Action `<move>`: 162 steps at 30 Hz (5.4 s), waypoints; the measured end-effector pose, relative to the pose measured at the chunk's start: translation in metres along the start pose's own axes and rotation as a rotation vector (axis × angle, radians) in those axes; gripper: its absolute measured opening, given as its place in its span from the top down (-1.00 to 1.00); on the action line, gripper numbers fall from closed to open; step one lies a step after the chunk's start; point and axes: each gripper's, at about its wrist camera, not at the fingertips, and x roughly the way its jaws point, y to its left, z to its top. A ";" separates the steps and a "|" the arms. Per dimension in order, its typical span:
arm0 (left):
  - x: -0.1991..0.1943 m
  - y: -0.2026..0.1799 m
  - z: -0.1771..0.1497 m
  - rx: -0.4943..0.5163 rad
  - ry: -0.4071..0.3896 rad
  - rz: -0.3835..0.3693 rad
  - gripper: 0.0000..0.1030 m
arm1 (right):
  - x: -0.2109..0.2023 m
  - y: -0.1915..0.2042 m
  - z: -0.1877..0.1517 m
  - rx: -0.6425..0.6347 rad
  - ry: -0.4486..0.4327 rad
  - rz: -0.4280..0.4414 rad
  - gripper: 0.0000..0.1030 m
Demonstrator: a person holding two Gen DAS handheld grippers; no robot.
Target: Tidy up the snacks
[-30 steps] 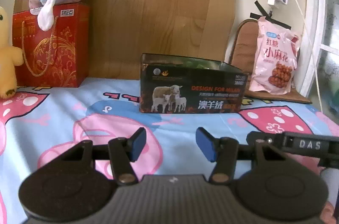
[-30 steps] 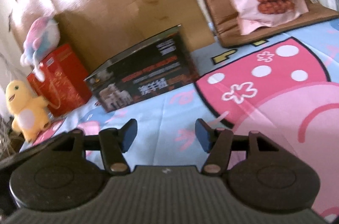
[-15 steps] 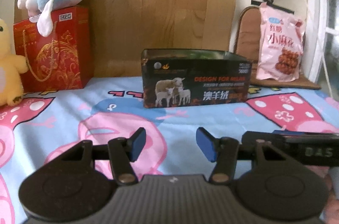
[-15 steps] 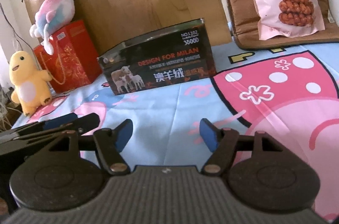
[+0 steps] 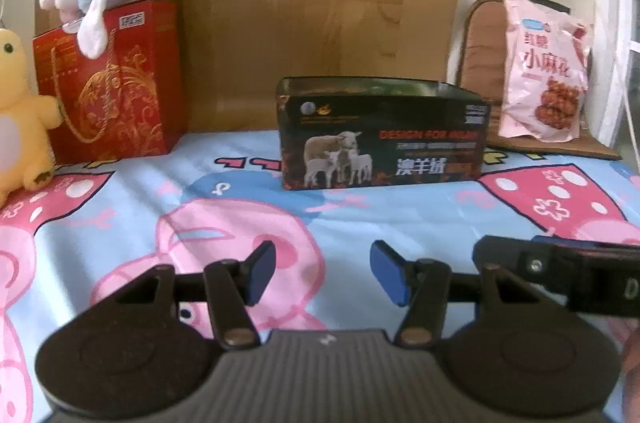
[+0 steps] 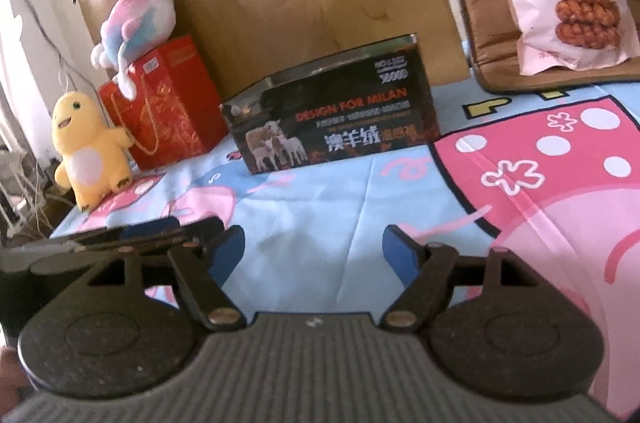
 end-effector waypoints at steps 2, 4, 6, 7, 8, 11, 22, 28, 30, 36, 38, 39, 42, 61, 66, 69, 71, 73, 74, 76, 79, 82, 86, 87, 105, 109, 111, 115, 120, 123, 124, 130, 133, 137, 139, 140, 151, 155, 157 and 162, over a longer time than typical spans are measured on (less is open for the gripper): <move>-0.002 0.000 0.000 0.003 -0.014 -0.017 -0.04 | 0.000 -0.001 0.000 0.012 -0.005 -0.008 -0.58; -0.004 0.001 -0.001 0.007 -0.025 -0.038 -0.04 | 0.000 -0.001 0.000 0.014 -0.010 -0.019 -0.59; -0.006 0.000 -0.001 0.012 -0.035 -0.052 -0.04 | -0.001 -0.001 0.000 0.011 -0.012 -0.018 -0.61; -0.007 -0.001 -0.001 0.015 -0.038 -0.056 -0.04 | -0.001 -0.001 0.000 0.008 -0.012 -0.020 -0.65; -0.007 -0.001 -0.002 0.019 -0.040 -0.063 -0.04 | -0.002 -0.001 0.000 0.006 -0.012 -0.026 -0.67; -0.010 -0.001 -0.002 0.016 -0.052 -0.069 -0.05 | -0.003 -0.001 -0.001 0.005 -0.018 -0.019 -0.67; -0.006 0.019 0.000 -0.110 -0.043 -0.067 -0.06 | 0.001 0.005 -0.001 -0.033 0.011 -0.071 -0.67; -0.004 0.021 0.000 -0.118 -0.034 -0.055 -0.09 | 0.000 0.004 -0.001 -0.027 0.007 -0.074 -0.67; -0.003 0.021 0.001 -0.123 -0.028 -0.052 -0.09 | 0.002 0.005 -0.001 -0.032 0.014 -0.077 -0.67; 0.000 0.018 0.002 -0.105 -0.008 -0.030 -0.09 | 0.002 0.005 -0.001 -0.030 0.014 -0.072 -0.67; 0.002 0.017 0.002 -0.104 0.005 -0.014 -0.09 | 0.003 0.005 -0.001 -0.032 0.018 -0.072 -0.67; 0.003 0.017 0.002 -0.106 0.011 -0.007 -0.09 | 0.003 0.005 -0.001 -0.033 0.020 -0.071 -0.67; 0.004 0.017 0.002 -0.109 0.020 0.016 -0.09 | 0.003 0.005 -0.001 -0.031 0.021 -0.069 -0.67; 0.010 0.010 0.004 -0.071 0.058 0.079 -0.24 | 0.003 0.004 -0.002 -0.022 0.015 -0.085 -0.67; 0.009 0.011 0.003 -0.072 0.053 0.071 -0.43 | 0.000 0.002 -0.003 -0.011 0.003 -0.082 -0.67; 0.008 0.009 0.003 -0.064 0.051 0.066 -0.45 | -0.002 0.000 -0.003 0.001 -0.009 -0.078 -0.67; 0.009 0.008 0.004 -0.056 0.051 0.059 -0.45 | -0.002 0.001 -0.003 -0.001 -0.008 -0.073 -0.67; 0.008 0.007 0.004 -0.053 0.049 0.056 -0.45 | -0.002 0.001 -0.003 -0.006 -0.008 -0.066 -0.67; 0.008 0.007 0.004 -0.051 0.049 0.053 -0.45 | -0.003 0.001 -0.003 -0.006 -0.012 -0.065 -0.67; 0.007 0.006 0.004 -0.046 0.046 0.051 -0.45 | -0.004 0.000 -0.003 -0.001 -0.021 -0.058 -0.67; 0.008 0.006 0.004 -0.039 0.048 0.048 -0.46 | -0.006 0.000 -0.003 0.002 -0.027 -0.052 -0.67; 0.008 0.006 0.004 -0.042 0.048 0.044 -0.46 | -0.005 0.000 -0.003 -0.004 -0.022 -0.051 -0.67; 0.008 0.006 0.004 -0.035 0.049 0.040 -0.46 | -0.005 0.000 -0.003 0.001 -0.018 -0.055 -0.67; 0.007 0.005 0.004 -0.033 0.046 0.039 -0.46 | -0.005 0.000 -0.003 0.002 -0.017 -0.057 -0.67; 0.006 0.003 0.004 -0.019 0.040 0.038 -0.52 | -0.006 0.000 -0.003 0.004 -0.021 -0.057 -0.67; 0.006 0.003 0.003 -0.015 0.041 0.042 -0.53 | -0.006 0.000 -0.003 0.005 -0.023 -0.056 -0.67; 0.006 0.002 0.004 -0.014 0.040 0.042 -0.53 | -0.006 0.000 -0.003 0.005 -0.025 -0.055 -0.67; 0.007 0.003 0.004 -0.014 0.039 0.040 -0.54 | -0.007 0.000 -0.003 0.005 -0.026 -0.055 -0.67; 0.005 0.002 0.004 -0.012 0.032 0.040 -0.65 | -0.007 0.000 -0.003 0.005 -0.027 -0.055 -0.67; 0.005 0.001 0.004 -0.008 0.027 0.042 -0.65 | -0.007 0.000 -0.003 0.005 -0.026 -0.056 -0.67; 0.005 0.001 0.004 -0.008 0.026 0.042 -0.65 | -0.007 0.000 -0.003 0.005 -0.027 -0.056 -0.67; 0.004 0.001 0.004 -0.008 0.026 0.042 -0.65 | -0.006 0.000 -0.003 0.005 -0.025 -0.056 -0.67; 0.004 0.001 0.004 -0.008 0.026 0.042 -0.65 | -0.007 0.000 -0.003 0.005 -0.026 -0.056 -0.67; 0.004 0.001 0.003 -0.009 0.023 0.043 -0.65 | -0.007 0.000 -0.003 0.006 -0.026 -0.056 -0.67; 0.004 0.001 0.004 -0.008 0.023 0.044 -0.65 | -0.006 0.000 -0.003 0.006 -0.026 -0.057 -0.67; 0.004 0.001 0.004 -0.008 0.022 0.044 -0.65 | -0.006 0.000 -0.003 0.006 -0.026 -0.056 -0.67; 0.002 0.000 0.003 -0.007 0.018 0.042 -0.65 | -0.007 0.000 -0.003 0.004 -0.030 -0.056 -0.67; 0.002 0.000 0.003 -0.008 0.017 0.041 -0.65 | -0.007 0.001 -0.003 0.004 -0.032 -0.057 -0.67; 0.002 0.000 0.004 -0.007 0.016 0.040 -0.65 | -0.007 0.000 -0.003 0.004 -0.032 -0.056 -0.67; 0.001 0.000 0.003 -0.008 0.013 0.039 -0.65 | -0.007 0.000 -0.004 0.004 -0.032 -0.056 -0.67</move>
